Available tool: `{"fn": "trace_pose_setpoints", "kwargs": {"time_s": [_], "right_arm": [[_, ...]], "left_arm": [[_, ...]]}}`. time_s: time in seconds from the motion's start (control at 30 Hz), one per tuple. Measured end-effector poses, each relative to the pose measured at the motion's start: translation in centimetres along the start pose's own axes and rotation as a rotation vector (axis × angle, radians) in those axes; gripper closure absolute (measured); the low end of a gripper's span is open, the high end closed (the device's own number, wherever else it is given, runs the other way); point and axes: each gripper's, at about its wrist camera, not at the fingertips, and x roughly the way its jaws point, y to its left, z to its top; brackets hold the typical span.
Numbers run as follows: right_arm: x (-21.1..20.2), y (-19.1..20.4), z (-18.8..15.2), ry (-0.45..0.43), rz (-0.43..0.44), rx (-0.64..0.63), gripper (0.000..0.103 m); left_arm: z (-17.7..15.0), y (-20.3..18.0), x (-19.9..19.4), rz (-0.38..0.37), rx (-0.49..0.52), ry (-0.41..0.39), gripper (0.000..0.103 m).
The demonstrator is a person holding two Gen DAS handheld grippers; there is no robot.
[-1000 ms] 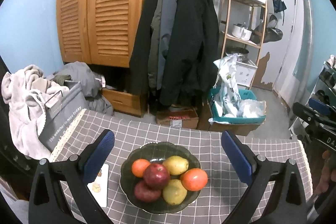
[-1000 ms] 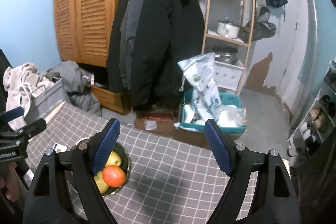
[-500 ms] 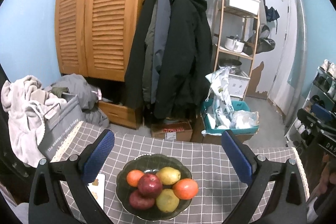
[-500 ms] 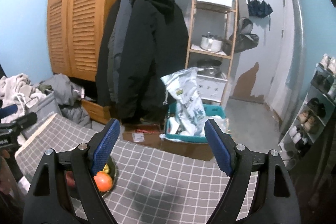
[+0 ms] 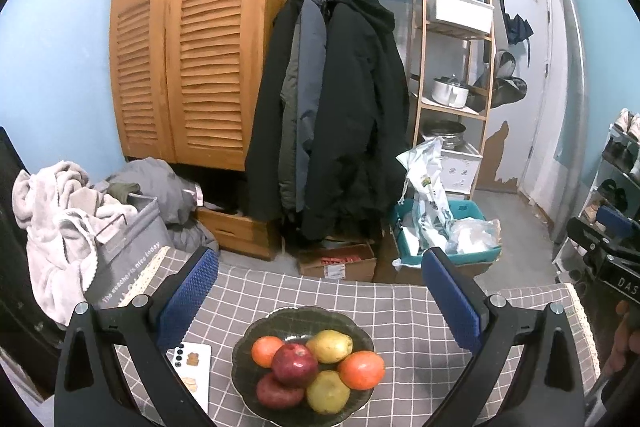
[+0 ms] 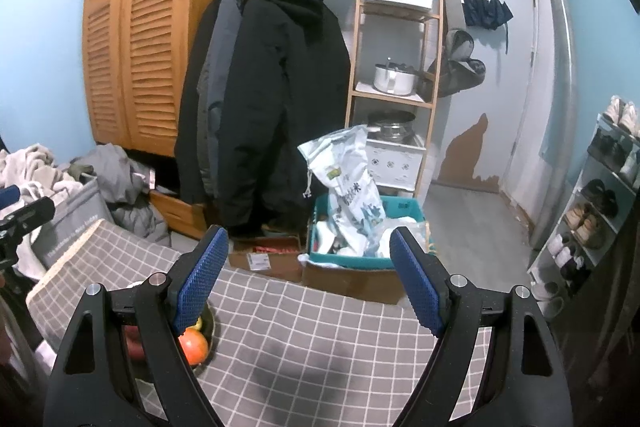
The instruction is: Organize fruits
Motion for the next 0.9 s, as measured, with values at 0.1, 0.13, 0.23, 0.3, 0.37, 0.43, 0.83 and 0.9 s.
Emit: {"fn": "trace_pose_setpoints", "kwargs": {"time_s": [0.1,0.13,0.23,0.3,0.37,0.43,0.83,0.9], "right_arm": [[0.05,-0.05,-0.02,0.001,0.000,-0.002,0.021],[0.04,-0.08,-0.03,0.000,-0.001,-0.002,0.021],[0.11,-0.04,-0.04,0.003,-0.001,-0.003,0.021],[0.09,-0.16,-0.14,0.004,0.000,-0.004,0.021],[0.09,-0.16,-0.11,0.003,0.000,-0.004,0.021],[0.12,-0.18,-0.13,0.002,0.001,-0.006,0.021],[0.12,-0.10,-0.12,0.003,-0.001,-0.006,0.021],[0.14,-0.14,-0.13,0.003,0.001,-0.006,0.021]], "left_arm": [[-0.03,-0.02,-0.01,0.002,0.003,0.001,0.000],[-0.03,-0.04,-0.03,0.003,0.002,0.000,0.000],[-0.08,0.06,0.00,0.005,0.001,0.001,0.000],[-0.06,0.15,-0.05,0.005,-0.001,0.001,0.000],[-0.06,0.12,-0.01,0.004,0.001,0.000,0.000],[-0.05,0.13,-0.03,0.006,0.002,0.002,0.000],[-0.09,0.29,-0.03,0.007,0.000,0.001,0.000],[-0.10,0.31,-0.05,0.008,0.000,0.002,0.000]]}}
